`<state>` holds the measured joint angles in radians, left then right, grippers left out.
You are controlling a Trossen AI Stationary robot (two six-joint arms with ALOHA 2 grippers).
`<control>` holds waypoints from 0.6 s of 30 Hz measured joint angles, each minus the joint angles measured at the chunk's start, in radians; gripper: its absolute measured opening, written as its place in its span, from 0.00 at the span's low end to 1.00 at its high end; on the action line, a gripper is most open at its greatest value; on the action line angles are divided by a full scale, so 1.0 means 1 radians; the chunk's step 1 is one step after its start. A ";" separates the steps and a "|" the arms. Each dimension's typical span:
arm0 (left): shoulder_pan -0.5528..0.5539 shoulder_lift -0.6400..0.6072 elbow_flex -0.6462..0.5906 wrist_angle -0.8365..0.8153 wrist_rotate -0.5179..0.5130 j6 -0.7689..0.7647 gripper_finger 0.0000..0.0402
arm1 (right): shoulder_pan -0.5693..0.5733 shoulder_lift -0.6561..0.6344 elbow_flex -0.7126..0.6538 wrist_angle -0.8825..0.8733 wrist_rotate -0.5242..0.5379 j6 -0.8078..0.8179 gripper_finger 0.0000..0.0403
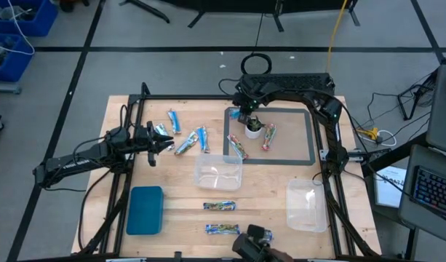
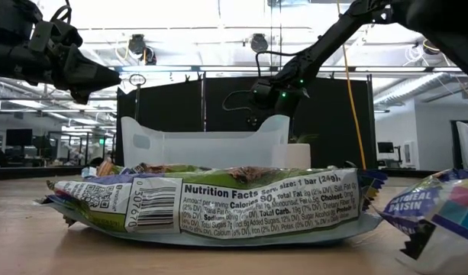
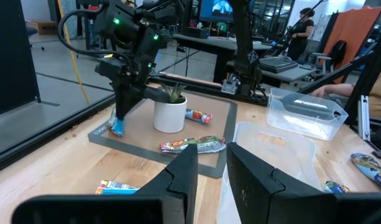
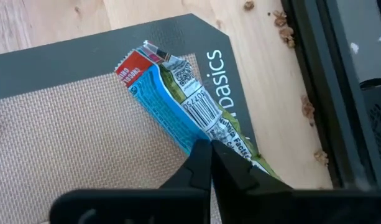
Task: Pick and place Granola Bars by type
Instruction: Put the red granola bar into the right transparent bin
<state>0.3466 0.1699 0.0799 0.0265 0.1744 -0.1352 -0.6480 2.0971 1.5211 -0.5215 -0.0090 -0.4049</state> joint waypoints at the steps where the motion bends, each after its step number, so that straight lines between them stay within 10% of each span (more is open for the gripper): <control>1: 0.000 0.000 0.000 0.000 0.000 0.000 0.23 | 0.002 -0.007 -0.001 0.001 0.008 -0.002 0.00; 18: 0.000 0.000 0.000 0.000 0.000 0.000 0.23 | 0.053 -0.072 -0.006 0.034 -0.013 -0.018 0.02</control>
<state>0.3466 0.1697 0.0799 0.0267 0.1744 -0.1352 -0.5952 2.0248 1.5154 -0.4873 -0.0220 -0.4233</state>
